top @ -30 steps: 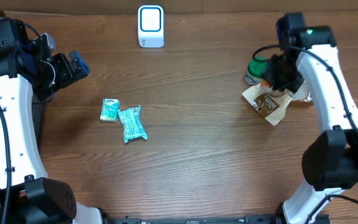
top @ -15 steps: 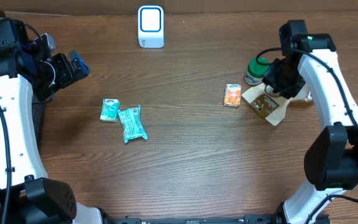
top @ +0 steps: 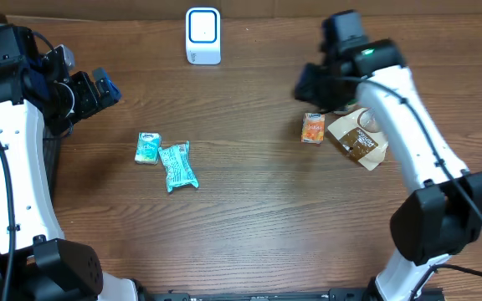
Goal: Scan the item barcode
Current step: 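Move the right gripper over the teal wrapped pack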
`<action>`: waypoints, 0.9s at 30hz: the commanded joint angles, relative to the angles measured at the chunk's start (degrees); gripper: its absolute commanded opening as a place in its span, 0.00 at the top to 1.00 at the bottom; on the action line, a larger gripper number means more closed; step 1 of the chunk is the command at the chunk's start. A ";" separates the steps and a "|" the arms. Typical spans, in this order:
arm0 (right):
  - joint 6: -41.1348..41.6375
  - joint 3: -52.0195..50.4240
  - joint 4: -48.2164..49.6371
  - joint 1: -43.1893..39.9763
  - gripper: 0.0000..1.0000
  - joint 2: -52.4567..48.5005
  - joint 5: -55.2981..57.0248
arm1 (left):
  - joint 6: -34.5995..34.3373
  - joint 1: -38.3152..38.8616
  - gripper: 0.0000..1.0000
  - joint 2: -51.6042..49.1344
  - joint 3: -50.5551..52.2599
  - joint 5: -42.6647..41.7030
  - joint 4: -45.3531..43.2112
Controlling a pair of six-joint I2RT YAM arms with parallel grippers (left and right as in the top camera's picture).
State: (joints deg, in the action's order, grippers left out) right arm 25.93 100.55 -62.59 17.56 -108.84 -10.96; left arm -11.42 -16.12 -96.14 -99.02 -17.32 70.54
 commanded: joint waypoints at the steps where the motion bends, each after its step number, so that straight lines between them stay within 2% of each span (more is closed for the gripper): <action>1: -0.04 -4.28 4.39 5.51 0.55 1.79 -6.58 | 0.72 0.39 0.01 -0.20 -0.13 -0.07 -0.07; 4: 2.86 -8.55 11.08 9.97 0.54 1.49 -8.15 | 0.72 0.39 0.01 -0.20 -0.13 -0.07 -0.07; 13: 11.56 -24.15 39.67 22.69 0.54 0.87 -9.27 | 0.72 0.39 0.00 -0.20 -0.13 -0.07 -0.07; 17: 16.02 -27.19 44.57 26.14 0.54 -0.48 -4.11 | 0.72 0.39 0.00 -0.20 -0.13 -0.07 -0.07; 22: 16.11 -27.65 47.45 28.28 0.55 -4.33 -3.21 | 0.72 0.39 0.00 -0.20 -0.13 -0.07 -0.07; 27: 16.31 -27.65 48.85 28.61 0.64 -7.54 -5.03 | 0.72 0.39 0.01 -0.20 -0.13 -0.07 -0.07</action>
State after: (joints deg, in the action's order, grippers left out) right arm 41.39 73.47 -14.48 45.91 -114.65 -15.70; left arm -11.42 -16.12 -96.18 -99.02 -17.32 70.54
